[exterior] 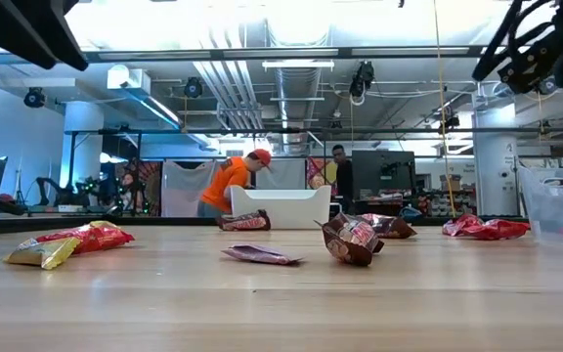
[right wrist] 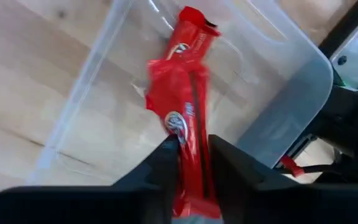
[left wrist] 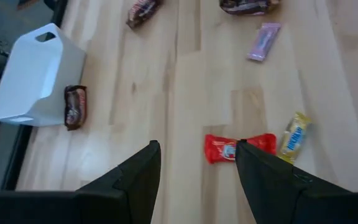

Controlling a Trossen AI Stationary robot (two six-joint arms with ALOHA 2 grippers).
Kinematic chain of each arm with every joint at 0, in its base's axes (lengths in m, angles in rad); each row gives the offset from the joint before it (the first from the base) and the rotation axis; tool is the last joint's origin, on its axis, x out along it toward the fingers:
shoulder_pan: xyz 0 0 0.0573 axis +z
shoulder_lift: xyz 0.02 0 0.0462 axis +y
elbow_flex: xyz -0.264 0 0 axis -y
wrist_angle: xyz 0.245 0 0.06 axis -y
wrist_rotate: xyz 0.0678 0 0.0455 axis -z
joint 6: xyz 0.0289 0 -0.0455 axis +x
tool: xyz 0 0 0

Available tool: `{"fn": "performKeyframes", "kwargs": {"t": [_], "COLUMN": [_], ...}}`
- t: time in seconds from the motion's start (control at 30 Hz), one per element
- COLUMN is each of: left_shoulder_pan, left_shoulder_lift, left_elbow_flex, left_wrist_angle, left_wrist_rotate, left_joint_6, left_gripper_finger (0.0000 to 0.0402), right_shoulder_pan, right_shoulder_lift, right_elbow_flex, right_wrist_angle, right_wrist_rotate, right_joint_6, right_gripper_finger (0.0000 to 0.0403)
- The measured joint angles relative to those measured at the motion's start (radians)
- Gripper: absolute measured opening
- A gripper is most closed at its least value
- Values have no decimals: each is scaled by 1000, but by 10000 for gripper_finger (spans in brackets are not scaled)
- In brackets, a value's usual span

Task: Sort candy by brand, put in halloween buckets
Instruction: Put the red chocolate bar into the transparent bin

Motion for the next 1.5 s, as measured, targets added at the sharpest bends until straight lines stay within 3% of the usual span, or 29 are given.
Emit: {"fn": "performKeyframes", "kwargs": {"t": [0.3, 0.5, 0.67, 0.8, 1.1, 1.5], "left_shoulder_pan": [30, 30, 29, 29, 48, 171], "left_shoulder_lift": [-35, -66, -86, -90, -92, -113], "left_elbow_flex": [0, 1, 1, 1, 0, -55], "left_wrist_angle": [30, 123, 219, 296, 418, 419], "left_wrist_rotate": [-7, 86, 172, 184, 180, 177], "left_joint_6": [3, 49, 125, 194, 377, 454], "left_gripper_finger": [190, 190, 190, 190, 190, 190], "right_shoulder_pan": [0, 0, -6, -32, -189, -595], "right_shoulder_lift": [-89, -99, -100, -100, -67, -36], "right_elbow_flex": [3, 97, 171, 199, 217, 190], "right_wrist_angle": [-6, 15, 101, 188, 252, 145], "right_wrist_rotate": [45, 203, 369, 436, 384, 257], "right_joint_6": [38, 5, -119, -224, -353, -535], "right_gripper_finger": [165, 183, 185, 185, 189, 189]}}
